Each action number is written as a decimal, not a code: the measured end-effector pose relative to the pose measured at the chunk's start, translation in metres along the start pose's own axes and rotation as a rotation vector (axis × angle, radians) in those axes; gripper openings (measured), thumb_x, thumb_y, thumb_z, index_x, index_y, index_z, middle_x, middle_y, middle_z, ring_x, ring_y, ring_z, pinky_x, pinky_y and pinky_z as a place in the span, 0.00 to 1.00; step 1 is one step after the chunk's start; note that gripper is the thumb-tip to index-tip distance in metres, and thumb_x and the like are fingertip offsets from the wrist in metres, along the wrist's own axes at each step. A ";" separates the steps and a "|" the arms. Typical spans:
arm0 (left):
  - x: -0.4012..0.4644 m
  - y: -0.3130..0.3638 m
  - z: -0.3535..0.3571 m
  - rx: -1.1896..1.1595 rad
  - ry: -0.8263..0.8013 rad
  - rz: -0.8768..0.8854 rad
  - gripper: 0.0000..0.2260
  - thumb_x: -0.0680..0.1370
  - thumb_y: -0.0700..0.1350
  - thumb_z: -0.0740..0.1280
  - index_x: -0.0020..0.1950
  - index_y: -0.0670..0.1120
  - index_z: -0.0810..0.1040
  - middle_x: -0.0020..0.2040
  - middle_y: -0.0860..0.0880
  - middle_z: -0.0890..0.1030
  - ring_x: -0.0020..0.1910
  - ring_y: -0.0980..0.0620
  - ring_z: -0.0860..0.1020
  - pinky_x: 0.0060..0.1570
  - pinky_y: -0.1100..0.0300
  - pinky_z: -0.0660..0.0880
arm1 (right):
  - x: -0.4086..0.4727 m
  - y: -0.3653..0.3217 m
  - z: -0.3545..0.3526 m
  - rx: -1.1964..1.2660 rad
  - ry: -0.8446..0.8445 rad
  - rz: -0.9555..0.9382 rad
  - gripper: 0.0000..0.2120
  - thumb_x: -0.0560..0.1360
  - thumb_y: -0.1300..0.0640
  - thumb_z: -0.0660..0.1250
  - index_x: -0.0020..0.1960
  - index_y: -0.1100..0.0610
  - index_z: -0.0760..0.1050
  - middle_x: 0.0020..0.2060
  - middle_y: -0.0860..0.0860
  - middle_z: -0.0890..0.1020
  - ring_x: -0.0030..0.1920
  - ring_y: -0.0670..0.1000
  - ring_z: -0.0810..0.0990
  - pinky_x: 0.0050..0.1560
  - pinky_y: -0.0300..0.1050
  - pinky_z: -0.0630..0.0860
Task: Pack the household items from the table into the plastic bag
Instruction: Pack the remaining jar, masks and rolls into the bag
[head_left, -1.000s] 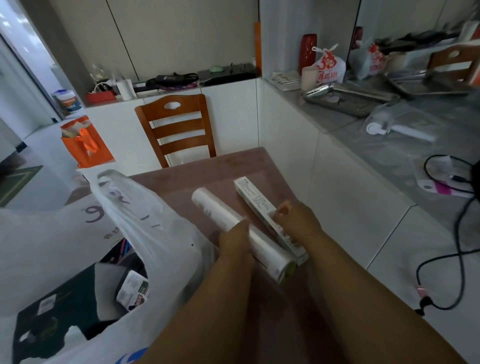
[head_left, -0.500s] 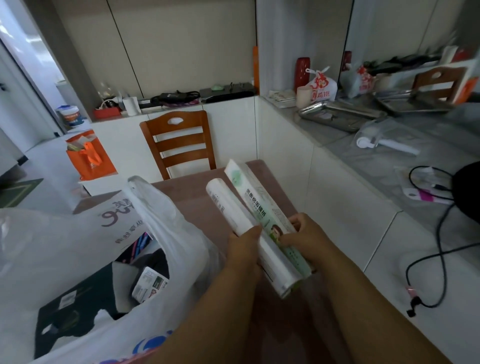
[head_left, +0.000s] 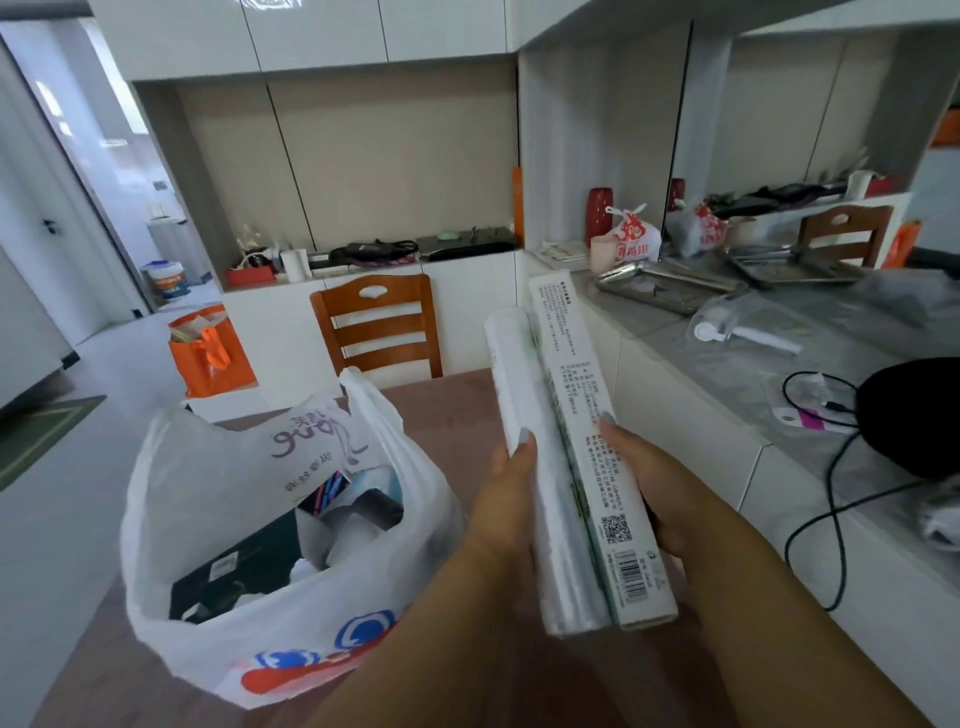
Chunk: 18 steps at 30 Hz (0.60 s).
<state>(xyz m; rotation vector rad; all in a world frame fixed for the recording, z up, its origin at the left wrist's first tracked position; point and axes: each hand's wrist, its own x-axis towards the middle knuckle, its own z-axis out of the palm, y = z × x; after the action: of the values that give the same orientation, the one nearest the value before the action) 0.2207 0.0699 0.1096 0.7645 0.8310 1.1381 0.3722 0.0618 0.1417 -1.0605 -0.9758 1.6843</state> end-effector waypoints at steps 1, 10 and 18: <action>-0.007 0.005 0.001 0.027 -0.016 0.000 0.24 0.74 0.61 0.66 0.66 0.51 0.74 0.58 0.40 0.83 0.55 0.38 0.82 0.57 0.37 0.77 | -0.005 -0.001 0.002 0.023 -0.014 0.000 0.20 0.78 0.42 0.60 0.46 0.51 0.87 0.44 0.55 0.88 0.40 0.54 0.87 0.36 0.45 0.82; -0.066 0.030 -0.002 0.117 -0.088 0.008 0.28 0.69 0.56 0.75 0.65 0.45 0.75 0.57 0.38 0.83 0.56 0.36 0.82 0.57 0.37 0.77 | -0.050 0.001 0.029 0.124 -0.299 -0.059 0.23 0.64 0.56 0.72 0.58 0.62 0.80 0.50 0.62 0.85 0.48 0.61 0.85 0.44 0.53 0.82; -0.111 0.061 -0.004 0.126 -0.141 -0.112 0.34 0.72 0.73 0.55 0.63 0.49 0.80 0.62 0.37 0.80 0.61 0.35 0.78 0.64 0.36 0.71 | -0.073 0.010 0.074 0.240 -0.313 -0.159 0.35 0.39 0.57 0.85 0.46 0.63 0.83 0.34 0.61 0.86 0.31 0.58 0.85 0.30 0.49 0.82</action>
<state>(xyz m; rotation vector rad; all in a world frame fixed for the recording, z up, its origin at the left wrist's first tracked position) 0.1672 -0.0219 0.1792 0.8818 0.8217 0.9279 0.3178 -0.0208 0.1734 -0.5581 -0.9933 1.8134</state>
